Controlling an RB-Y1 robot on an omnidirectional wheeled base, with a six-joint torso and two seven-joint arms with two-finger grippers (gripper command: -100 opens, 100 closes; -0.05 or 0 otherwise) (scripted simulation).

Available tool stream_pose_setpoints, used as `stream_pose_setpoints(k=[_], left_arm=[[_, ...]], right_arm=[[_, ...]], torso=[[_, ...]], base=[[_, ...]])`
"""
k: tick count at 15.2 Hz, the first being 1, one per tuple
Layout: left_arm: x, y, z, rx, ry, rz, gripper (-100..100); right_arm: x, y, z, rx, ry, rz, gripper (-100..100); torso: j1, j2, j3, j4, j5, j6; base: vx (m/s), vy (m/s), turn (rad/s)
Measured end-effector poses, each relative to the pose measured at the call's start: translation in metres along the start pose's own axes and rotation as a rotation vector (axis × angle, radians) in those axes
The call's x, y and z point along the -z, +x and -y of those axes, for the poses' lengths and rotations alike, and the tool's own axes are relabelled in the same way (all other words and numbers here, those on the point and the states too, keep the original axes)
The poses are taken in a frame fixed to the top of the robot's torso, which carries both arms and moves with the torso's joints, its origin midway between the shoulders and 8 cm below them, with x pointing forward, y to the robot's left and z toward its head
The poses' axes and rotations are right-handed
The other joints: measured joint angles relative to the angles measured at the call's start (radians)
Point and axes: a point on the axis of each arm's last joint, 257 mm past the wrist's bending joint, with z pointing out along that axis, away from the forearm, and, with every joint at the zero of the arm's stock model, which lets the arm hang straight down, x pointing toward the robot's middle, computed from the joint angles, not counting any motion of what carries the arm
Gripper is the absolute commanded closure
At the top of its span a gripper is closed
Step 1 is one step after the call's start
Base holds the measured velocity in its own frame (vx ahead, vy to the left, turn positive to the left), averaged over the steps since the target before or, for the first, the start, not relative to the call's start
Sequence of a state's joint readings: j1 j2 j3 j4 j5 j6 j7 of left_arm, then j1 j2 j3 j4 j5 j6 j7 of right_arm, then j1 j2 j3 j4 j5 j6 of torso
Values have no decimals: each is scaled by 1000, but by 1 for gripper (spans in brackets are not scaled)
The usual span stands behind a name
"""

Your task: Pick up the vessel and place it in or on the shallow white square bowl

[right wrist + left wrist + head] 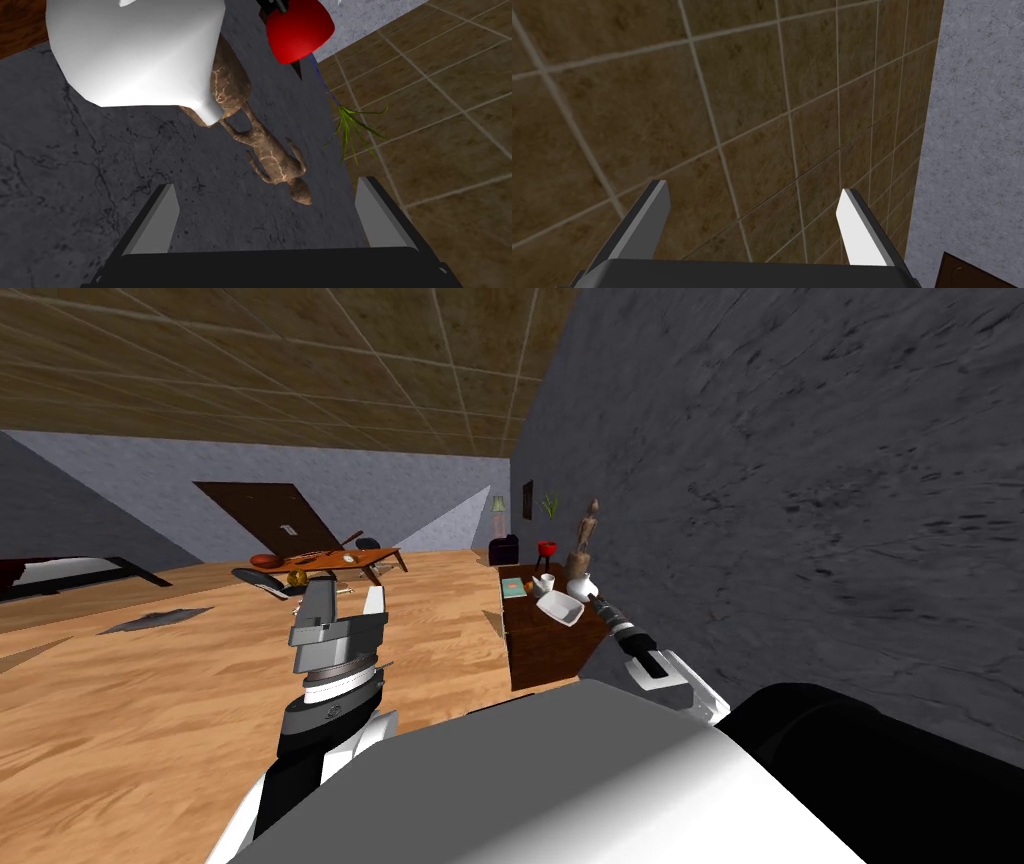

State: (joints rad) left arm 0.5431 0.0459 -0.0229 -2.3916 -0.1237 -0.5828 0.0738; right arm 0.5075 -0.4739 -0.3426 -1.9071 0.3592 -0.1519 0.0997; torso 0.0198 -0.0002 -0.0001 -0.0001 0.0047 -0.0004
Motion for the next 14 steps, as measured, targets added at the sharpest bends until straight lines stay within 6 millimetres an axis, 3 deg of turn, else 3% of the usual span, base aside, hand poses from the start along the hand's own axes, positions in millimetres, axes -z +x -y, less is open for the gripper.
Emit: stream_pose_setpoints(k=[8,14], left_arm=[[0,0,0,0,0,0,0],[0,0,0,0,0,0,0]], right_arm=[[6,-23,93,233,192,-25,-100],[33,-67,174,451,383,-47,-100]], torso=[[-7,-2,-1,0,-2,0],[-7,-4,-2,-1,-2,0]], base=[[51,159,104],[91,170,106]])
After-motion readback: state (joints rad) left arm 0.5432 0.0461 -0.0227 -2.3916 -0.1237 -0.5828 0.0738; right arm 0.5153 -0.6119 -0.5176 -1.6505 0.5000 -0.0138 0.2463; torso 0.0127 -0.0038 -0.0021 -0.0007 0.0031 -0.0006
